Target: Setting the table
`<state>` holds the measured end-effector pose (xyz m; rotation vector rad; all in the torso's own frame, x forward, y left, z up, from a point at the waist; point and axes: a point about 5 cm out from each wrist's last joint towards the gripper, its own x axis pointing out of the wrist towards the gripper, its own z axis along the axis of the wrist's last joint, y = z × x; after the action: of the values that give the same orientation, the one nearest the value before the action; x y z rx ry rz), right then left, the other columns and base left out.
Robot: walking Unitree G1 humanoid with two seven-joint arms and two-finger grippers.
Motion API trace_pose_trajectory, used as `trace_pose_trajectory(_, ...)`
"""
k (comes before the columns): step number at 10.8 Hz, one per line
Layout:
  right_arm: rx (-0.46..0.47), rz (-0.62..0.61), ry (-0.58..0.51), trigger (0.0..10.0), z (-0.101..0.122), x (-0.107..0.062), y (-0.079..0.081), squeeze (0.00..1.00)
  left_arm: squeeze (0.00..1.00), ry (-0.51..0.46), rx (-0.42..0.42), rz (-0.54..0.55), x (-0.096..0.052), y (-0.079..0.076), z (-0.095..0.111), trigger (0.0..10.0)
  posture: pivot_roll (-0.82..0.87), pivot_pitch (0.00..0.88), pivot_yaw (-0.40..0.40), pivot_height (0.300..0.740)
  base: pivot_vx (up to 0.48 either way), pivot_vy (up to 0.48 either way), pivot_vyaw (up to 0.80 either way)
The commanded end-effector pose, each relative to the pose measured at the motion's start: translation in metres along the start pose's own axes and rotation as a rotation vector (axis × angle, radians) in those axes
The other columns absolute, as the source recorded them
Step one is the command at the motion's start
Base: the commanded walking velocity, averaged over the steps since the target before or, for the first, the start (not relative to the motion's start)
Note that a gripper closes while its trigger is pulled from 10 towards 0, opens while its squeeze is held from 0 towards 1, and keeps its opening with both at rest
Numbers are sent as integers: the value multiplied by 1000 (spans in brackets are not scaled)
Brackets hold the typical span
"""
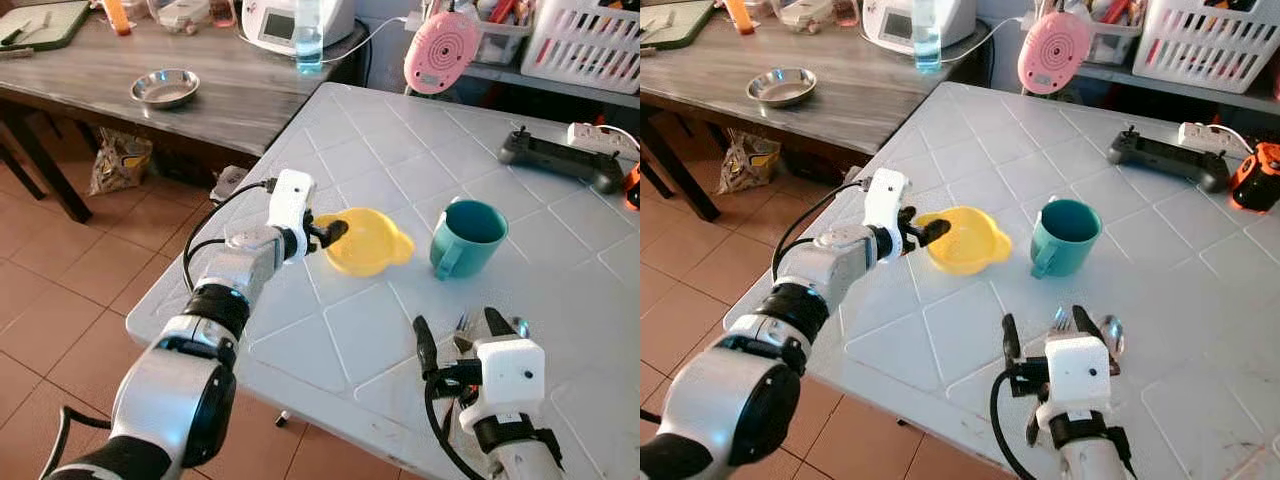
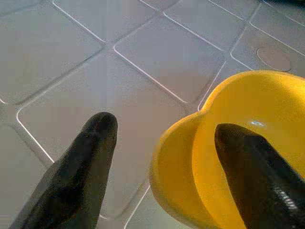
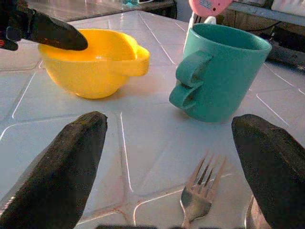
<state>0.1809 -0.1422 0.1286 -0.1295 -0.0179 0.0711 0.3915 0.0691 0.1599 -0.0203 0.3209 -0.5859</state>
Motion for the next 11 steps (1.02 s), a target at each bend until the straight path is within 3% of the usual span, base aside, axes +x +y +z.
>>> trace_pose_trajectory(1, 3, -3, 5, 10000, 1, -1, 0, 0, 0, 20, -2, -5, 0, 1, 1, 0, -33, 116, 28, 740, 0, 0, 0)
trace_pose_trajectory(6, 2, 2, 9, 10000, 0, -2, 1, 0, 0, 97, 22, -71, -1, 0, -3, 0, -30, 119, 30, 740, 0, 0, 0)
trace_pose_trajectory(10, 4, 12, 10, 10000, -1, 1, 2, 0, 0, 111, 26, -53, -4, 7, -2, 0, -26, 122, 25, 740, 0, 0, 0)
trace_pose_trajectory(11, 14, 40, 7, 10000, -1, 0, 4, 0, 0, 123, 38, -41, -5, 9, -1, 4745, -24, 123, 23, 740, 0, 0, 0)
